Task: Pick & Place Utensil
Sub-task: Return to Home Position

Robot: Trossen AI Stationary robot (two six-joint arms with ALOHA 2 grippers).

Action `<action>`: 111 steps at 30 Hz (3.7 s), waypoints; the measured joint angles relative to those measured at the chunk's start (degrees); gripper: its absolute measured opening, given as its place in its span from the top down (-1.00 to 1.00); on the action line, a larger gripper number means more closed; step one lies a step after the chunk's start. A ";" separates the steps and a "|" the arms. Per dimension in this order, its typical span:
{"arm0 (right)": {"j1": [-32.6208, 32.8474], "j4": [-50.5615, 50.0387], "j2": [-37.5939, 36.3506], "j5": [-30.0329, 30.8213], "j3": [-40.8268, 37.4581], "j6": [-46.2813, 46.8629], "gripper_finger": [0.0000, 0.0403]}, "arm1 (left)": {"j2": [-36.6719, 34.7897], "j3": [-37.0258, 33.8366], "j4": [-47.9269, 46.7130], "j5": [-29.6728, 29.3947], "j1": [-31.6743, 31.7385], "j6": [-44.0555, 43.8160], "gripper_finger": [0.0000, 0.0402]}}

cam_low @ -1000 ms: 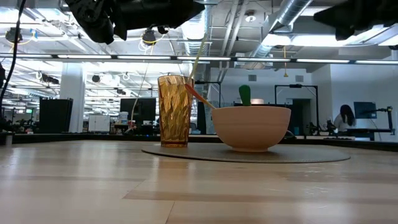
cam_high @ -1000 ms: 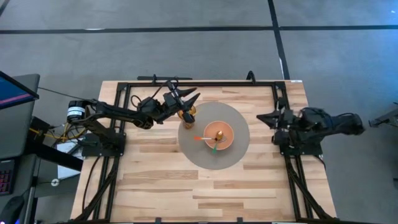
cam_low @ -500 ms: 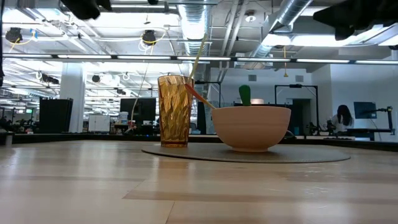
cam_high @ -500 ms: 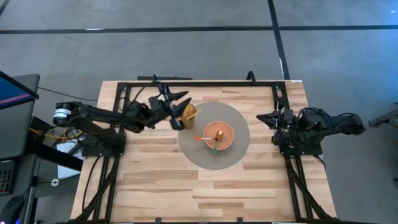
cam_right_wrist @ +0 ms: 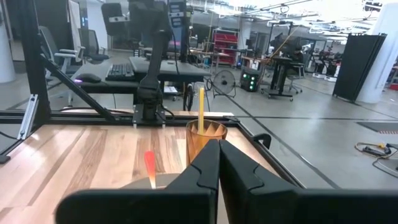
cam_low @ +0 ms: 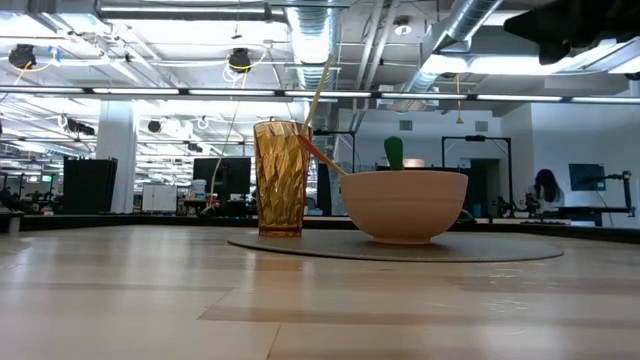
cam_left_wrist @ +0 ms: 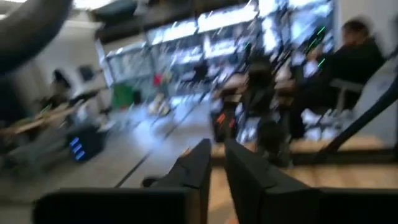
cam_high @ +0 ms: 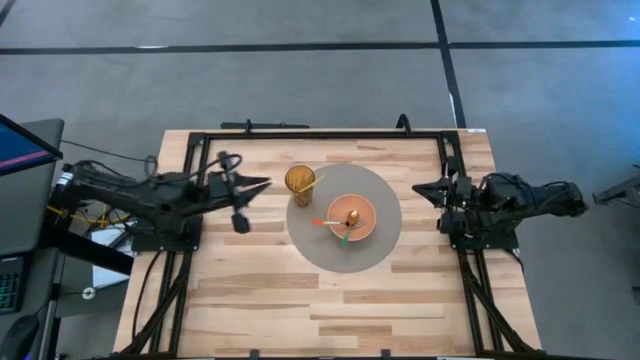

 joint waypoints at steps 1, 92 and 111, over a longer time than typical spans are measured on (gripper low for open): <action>0.00 0.00 0.00 0.01 0.00 0.00 1.00 | -2.02 0.00 -3.38 -3.11 -1.66 -0.06 0.82; 0.00 -1.92 0.00 0.01 0.00 4.46 1.00 | -46.88 -42.36 3.73 6.05 -0.64 -1.20 0.91; 0.00 -1.92 0.00 -0.01 0.00 4.46 1.00 | -46.88 -42.36 3.73 6.05 -0.64 -1.18 0.91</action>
